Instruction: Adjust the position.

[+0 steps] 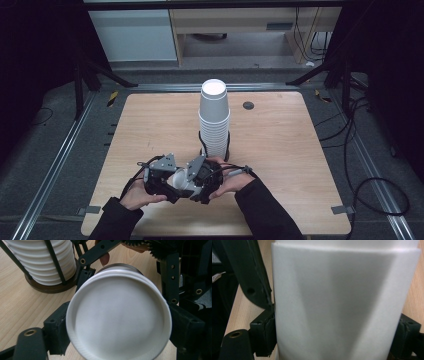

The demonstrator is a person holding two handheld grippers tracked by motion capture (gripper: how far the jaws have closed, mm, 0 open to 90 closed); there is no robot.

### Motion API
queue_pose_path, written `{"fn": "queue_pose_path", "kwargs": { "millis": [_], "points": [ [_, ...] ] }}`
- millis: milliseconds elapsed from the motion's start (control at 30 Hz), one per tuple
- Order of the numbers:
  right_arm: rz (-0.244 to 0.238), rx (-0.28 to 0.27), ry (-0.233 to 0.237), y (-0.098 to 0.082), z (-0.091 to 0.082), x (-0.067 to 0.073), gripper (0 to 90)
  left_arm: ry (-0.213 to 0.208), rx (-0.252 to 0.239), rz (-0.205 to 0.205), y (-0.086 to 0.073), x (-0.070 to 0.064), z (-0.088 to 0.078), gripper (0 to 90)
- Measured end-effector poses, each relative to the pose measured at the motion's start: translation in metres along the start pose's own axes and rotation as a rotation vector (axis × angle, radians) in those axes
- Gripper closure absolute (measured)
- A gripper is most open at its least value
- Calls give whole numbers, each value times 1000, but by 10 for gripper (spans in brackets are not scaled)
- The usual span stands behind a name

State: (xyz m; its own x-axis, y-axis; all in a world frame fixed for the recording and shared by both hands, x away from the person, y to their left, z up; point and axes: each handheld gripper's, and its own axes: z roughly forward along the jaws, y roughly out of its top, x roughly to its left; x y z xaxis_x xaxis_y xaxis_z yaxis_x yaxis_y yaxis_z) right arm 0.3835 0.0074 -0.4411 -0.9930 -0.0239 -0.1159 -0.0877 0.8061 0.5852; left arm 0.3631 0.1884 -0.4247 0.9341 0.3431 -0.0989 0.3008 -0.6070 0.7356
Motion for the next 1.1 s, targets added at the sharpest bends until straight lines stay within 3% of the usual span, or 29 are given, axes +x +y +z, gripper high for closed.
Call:
{"fn": "queue_pose_path", "kwargs": {
  "millis": [400, 767, 1100],
  "points": [
    [6, 12, 2, 4, 0, -1, 148, 16, -15, 2, 1, -1, -2, 199],
    [21, -17, 6, 4, -1, -3, 130, 16, -29, 3, 1, -1, -5, 210],
    [51, -49, 6, 2, -7, -4, 58, 29, -33, 6, 1, -1, -9, 213]
  ]
}}
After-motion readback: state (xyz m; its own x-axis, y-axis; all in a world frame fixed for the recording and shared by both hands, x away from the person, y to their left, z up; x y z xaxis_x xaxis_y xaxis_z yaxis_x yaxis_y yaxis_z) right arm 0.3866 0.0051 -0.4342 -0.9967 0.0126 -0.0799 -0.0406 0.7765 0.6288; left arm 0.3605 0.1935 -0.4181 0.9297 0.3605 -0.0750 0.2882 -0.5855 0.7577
